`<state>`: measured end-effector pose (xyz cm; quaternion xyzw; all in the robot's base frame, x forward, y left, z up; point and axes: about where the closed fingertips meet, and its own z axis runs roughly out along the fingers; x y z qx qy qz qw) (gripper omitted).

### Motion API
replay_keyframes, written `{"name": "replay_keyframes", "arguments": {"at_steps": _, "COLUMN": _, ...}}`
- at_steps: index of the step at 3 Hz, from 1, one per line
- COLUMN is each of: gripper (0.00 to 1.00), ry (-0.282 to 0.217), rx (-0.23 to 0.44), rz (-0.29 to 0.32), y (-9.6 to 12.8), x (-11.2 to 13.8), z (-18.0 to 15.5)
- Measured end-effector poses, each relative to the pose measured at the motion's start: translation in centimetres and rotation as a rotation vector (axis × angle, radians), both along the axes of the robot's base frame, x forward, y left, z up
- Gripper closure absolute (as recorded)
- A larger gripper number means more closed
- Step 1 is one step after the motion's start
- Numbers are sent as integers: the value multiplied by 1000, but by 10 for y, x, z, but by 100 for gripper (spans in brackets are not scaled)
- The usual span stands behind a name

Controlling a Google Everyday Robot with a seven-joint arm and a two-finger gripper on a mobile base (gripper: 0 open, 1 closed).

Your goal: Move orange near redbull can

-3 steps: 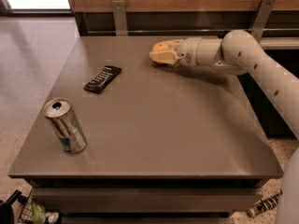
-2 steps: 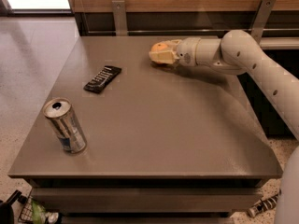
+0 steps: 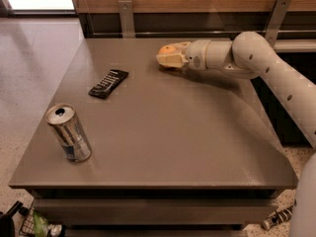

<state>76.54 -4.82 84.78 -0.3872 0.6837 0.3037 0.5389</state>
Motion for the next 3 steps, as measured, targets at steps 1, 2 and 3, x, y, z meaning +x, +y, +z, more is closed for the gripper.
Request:
{"name": "replay_keyframes", "arguments": {"at_steps": 1, "gripper": 100, "ry": 13, "rx": 13, "rz": 29, "y": 2, "x": -9, "z": 15}}
{"name": "replay_keyframes", "arguments": {"at_steps": 2, "gripper": 100, "ry": 20, "rx": 32, "rz": 53, "y": -2, "x": -29, "z": 38}}
{"name": "replay_keyframes", "arguments": {"at_steps": 3, "gripper": 100, "ry": 17, "rx": 61, "rz": 80, "y": -12, "x": -72, "z": 79}}
